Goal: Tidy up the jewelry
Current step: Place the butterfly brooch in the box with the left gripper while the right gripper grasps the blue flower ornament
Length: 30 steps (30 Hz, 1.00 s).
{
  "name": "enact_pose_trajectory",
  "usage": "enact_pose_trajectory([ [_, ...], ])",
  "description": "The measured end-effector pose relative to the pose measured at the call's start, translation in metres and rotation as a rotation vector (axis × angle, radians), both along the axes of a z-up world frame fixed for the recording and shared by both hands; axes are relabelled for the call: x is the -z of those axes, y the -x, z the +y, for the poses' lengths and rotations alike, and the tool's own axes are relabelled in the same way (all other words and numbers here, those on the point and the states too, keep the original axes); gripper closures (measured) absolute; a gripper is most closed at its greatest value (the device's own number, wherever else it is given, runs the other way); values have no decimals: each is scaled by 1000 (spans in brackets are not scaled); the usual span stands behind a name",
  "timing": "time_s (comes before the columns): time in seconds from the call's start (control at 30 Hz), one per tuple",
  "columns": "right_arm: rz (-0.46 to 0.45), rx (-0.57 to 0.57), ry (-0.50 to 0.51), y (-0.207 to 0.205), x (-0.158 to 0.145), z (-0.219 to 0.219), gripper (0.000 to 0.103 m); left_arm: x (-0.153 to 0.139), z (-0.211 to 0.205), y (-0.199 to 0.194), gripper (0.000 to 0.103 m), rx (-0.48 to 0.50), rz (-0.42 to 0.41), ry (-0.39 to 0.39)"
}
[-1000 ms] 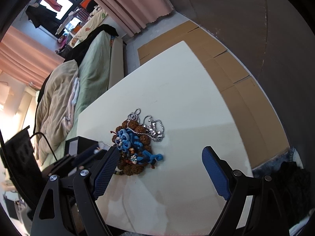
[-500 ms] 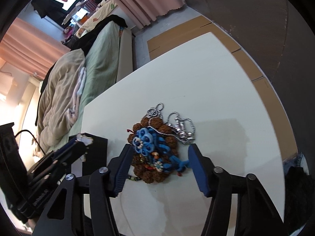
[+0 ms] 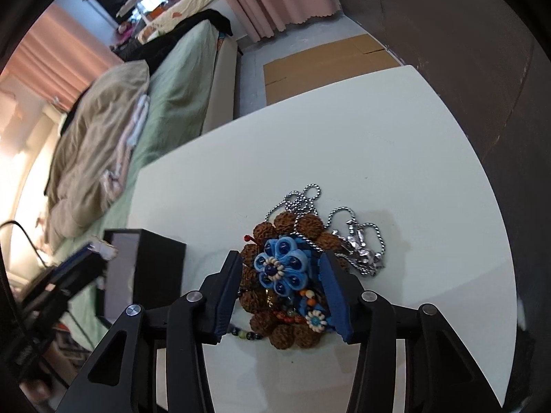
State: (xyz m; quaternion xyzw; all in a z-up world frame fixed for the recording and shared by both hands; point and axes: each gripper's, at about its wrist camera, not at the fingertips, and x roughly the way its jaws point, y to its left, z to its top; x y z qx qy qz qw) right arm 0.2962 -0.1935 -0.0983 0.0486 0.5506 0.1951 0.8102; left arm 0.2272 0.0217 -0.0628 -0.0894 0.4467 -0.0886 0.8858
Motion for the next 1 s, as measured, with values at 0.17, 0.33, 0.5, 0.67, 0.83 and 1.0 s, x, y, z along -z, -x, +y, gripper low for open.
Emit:
enact_pose_trajectory([
  [0.17,-68,-33,144,4,1,15,56,0,15,3,80,-20,4,6],
  [0.33,-64,-32,139,4,1,9,75,0,25,5,80,-37,8,9],
  [0.5,-61,-11,21,6,-12,-7,83,0,28,8,80,-38,12,6],
  [0.67,-74,5,-89,10,-29,-21,83,3,30,9,80,-37,32,6],
  [0.83,-103,-4,-190,15,-47,-22,83,7,29,8,80,-25,48,17],
  [1.0,-135,-39,-279,20,-60,-13,83,12,40,1,65,-70,82,90],
])
